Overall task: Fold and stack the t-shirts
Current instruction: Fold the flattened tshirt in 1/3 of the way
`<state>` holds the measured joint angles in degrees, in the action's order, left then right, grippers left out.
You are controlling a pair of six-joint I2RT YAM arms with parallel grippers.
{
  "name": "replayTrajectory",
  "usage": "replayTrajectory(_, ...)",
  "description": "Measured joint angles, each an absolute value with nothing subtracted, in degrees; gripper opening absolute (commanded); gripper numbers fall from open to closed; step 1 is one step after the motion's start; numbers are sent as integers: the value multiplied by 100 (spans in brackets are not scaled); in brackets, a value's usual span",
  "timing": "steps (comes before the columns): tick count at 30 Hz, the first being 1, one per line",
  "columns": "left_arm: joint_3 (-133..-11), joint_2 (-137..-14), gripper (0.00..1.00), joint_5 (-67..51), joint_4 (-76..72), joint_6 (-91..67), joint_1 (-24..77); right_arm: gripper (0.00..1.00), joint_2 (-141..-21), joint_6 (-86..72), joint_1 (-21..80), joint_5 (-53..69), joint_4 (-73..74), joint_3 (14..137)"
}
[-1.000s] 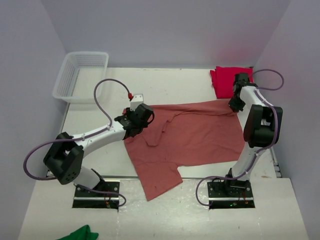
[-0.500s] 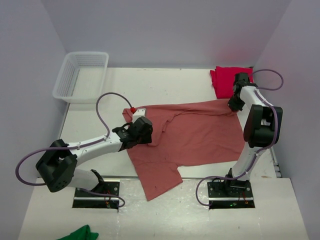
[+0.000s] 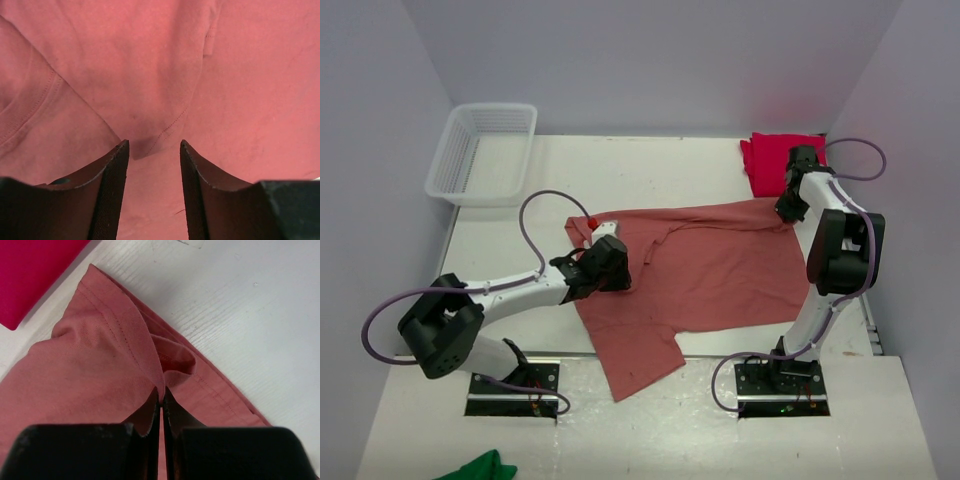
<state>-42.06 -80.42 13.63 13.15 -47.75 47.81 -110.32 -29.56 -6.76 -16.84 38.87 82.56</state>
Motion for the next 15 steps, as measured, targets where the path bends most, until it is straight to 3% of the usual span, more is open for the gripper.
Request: replayTrajectory(15,-4134,-8204,44,1253,1330,-5017,4895,0,-11032,-2954,-676,-1649,3846,8215)
